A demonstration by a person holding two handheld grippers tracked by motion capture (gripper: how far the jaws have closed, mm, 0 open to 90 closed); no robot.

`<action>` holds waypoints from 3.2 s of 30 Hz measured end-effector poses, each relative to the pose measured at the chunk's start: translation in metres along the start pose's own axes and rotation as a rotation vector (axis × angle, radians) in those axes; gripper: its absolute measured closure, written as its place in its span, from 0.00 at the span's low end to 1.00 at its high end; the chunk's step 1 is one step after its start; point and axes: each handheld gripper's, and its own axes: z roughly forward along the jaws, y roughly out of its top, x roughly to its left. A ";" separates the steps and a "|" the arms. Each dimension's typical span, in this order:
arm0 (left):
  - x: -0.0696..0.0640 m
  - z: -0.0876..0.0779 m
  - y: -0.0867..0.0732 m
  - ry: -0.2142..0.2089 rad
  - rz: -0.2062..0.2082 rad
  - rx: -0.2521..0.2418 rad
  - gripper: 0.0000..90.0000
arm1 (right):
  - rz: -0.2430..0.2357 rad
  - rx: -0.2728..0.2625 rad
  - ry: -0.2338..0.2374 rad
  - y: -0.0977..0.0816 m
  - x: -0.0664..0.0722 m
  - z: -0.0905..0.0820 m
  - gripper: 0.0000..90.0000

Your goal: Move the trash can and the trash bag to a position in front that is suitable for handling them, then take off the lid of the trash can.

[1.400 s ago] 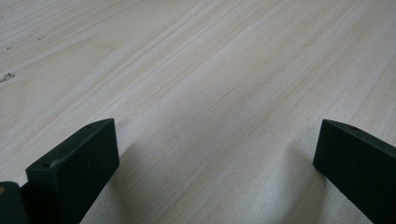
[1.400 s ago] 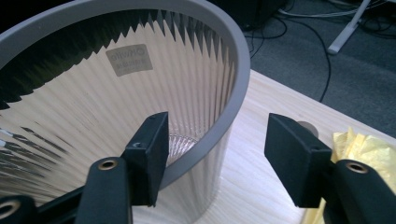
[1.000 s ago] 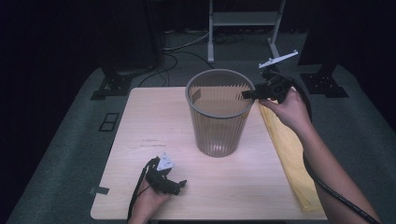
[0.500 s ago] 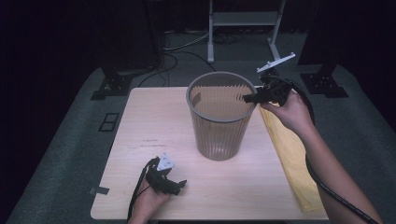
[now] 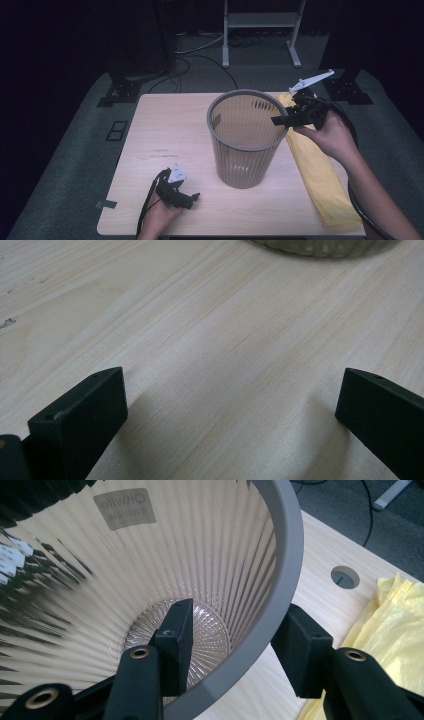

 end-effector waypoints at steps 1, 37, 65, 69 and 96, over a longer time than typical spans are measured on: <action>0.000 0.000 0.000 0.000 -0.003 -0.002 0.00 | -0.003 0.002 0.001 -0.002 0.002 -0.002 0.57; 0.000 0.000 0.000 0.004 -0.017 -0.003 0.00 | 0.160 -0.203 0.053 -0.061 -0.022 -0.066 0.15; -0.004 -0.086 0.071 -0.144 -0.057 -0.110 0.06 | 0.218 -0.137 -0.153 -0.204 -0.058 0.019 0.02; -0.004 -0.103 0.091 -0.166 -0.067 -0.130 0.08 | 0.219 -0.126 -0.192 -0.218 -0.058 0.033 0.02; 0.001 -0.134 0.222 -0.282 -0.003 -0.173 0.40 | 0.232 -0.031 -0.205 -0.254 -0.059 0.070 0.02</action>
